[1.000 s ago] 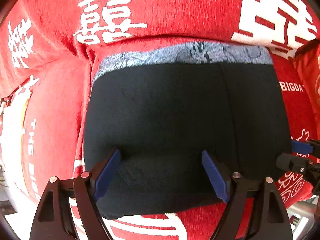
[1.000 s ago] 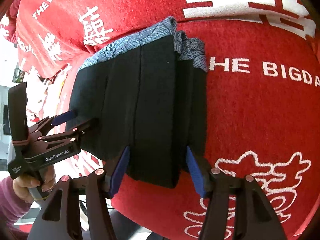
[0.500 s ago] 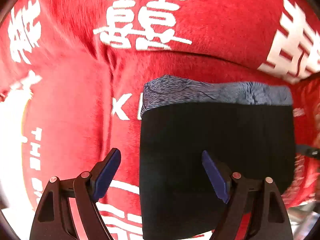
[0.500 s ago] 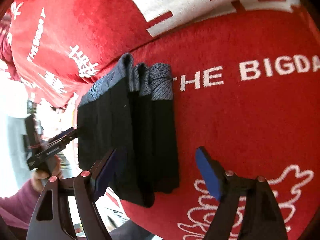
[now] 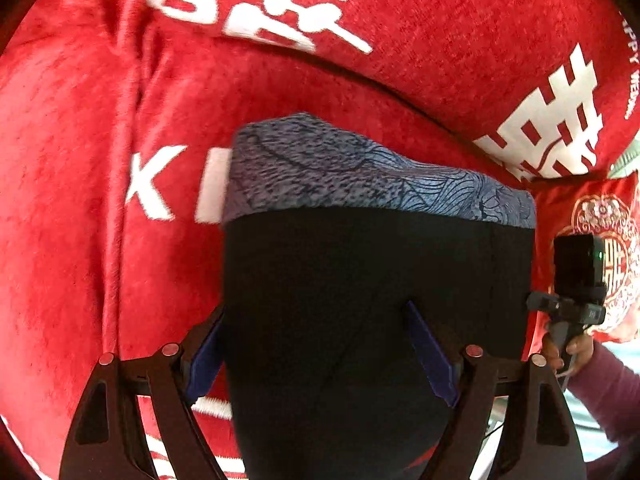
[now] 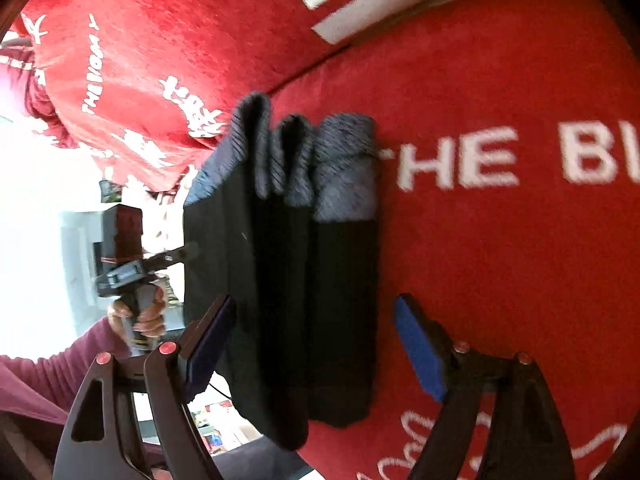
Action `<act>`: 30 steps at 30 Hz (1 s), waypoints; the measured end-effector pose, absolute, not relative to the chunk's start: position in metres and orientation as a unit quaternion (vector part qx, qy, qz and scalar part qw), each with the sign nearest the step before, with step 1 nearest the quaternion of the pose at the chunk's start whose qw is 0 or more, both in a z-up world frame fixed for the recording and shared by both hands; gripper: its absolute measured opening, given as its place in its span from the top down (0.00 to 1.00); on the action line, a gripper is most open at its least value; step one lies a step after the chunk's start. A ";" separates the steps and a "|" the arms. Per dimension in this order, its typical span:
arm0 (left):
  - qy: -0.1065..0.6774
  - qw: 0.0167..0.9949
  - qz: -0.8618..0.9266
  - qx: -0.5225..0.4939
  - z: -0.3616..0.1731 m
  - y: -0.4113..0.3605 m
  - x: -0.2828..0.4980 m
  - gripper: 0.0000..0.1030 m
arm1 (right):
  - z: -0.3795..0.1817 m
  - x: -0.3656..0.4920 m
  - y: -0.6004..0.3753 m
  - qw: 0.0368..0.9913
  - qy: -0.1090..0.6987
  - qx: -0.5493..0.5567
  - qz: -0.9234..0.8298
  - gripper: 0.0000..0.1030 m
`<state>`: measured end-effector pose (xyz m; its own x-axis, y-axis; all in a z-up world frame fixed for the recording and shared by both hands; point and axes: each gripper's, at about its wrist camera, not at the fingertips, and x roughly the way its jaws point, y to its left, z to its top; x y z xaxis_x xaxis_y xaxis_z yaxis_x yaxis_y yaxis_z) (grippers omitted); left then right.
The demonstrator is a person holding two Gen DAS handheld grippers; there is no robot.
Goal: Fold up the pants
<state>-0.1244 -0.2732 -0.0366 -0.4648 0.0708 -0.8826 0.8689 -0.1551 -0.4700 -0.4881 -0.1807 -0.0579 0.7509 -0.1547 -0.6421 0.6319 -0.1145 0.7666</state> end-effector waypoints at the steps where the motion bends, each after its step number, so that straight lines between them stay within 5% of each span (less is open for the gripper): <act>1: 0.565 0.312 -0.641 0.416 -0.039 -0.274 -0.128 0.12 | -0.058 -0.487 -0.183 0.645 0.173 0.680 -0.303 0.19; 10: 0.572 0.320 -0.639 0.404 -0.045 -0.270 -0.135 0.09 | -0.067 -0.471 -0.199 0.618 0.156 0.708 -0.303 0.20; 17: 0.527 0.353 -0.657 0.407 -0.013 -0.257 -0.146 0.39 | -0.058 -0.472 -0.193 0.599 0.156 0.712 -0.330 0.53; 30: 0.511 0.364 -0.658 0.417 0.048 -0.203 -0.138 0.43 | -0.011 -0.460 -0.146 0.600 0.125 0.733 -0.296 0.56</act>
<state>-0.1376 -0.2030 0.0476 -0.3872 -0.0535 -0.9205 0.9050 -0.2128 -0.3683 -0.4596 -0.1464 -0.0108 0.7928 -0.1719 -0.5848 0.5392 -0.2495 0.8044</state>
